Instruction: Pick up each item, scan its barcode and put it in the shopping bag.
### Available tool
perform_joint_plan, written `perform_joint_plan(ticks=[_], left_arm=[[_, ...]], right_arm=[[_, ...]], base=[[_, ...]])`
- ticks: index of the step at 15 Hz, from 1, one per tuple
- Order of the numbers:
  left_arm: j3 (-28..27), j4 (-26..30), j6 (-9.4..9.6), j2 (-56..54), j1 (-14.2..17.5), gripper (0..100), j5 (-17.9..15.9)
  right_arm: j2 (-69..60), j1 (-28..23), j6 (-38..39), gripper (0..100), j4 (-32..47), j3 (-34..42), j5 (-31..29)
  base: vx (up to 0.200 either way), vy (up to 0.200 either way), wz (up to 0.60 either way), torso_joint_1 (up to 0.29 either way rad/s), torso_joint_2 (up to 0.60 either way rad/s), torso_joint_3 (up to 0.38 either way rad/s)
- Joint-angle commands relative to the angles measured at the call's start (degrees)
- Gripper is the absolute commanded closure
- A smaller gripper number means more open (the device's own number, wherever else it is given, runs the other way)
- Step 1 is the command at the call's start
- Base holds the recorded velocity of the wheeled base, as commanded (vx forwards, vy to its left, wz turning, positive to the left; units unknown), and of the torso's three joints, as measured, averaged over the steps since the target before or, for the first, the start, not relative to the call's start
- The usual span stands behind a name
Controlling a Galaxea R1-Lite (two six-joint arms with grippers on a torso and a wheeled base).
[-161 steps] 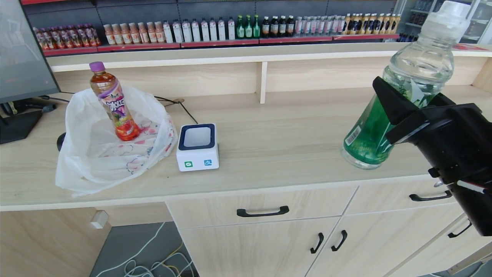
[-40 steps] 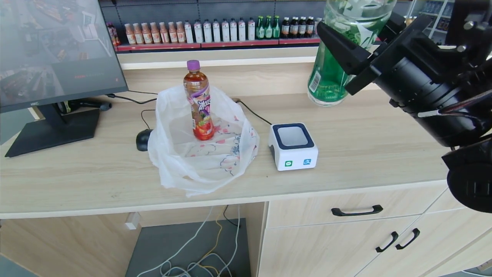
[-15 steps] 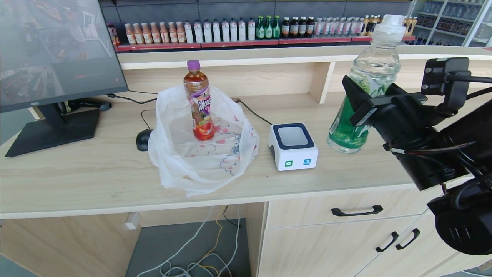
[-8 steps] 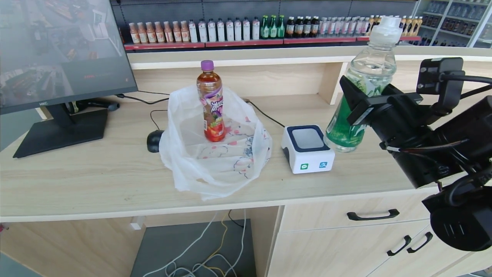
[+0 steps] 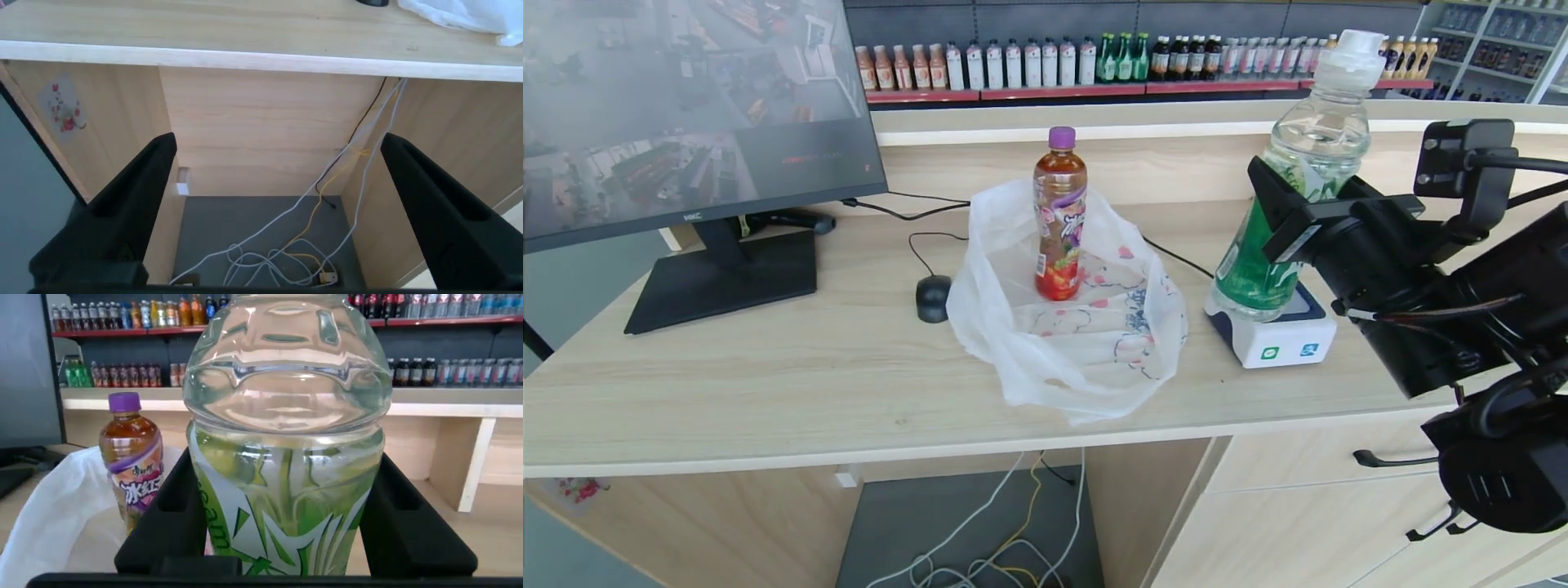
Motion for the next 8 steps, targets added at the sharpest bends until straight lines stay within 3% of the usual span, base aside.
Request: perform_joint_plan(ticks=[1,3,8], left_arm=[[0.0,-0.01,-0.05,-0.02,-0.01,0,0.09],[0.0,-0.01,0.04,-0.02,-0.01,0,0.09],[0.0,-0.01,0.13,-0.02,-0.01,0,0.09]], right_arm=[[-0.04,0.04,0.01,100,-0.12,0.01,0.01],[-0.04,0.12,0.01,100,-0.12,-0.08,0.01],[-0.39,0.39,0.01,100,-0.12,0.18,0.19]], base=[[0.0,0.2,0.0,0.002,0.0,0.012],[0.0,0.2,0.0,0.002,0.0,0.0],[0.0,0.0,0.0,0.0,0.0,0.0]])
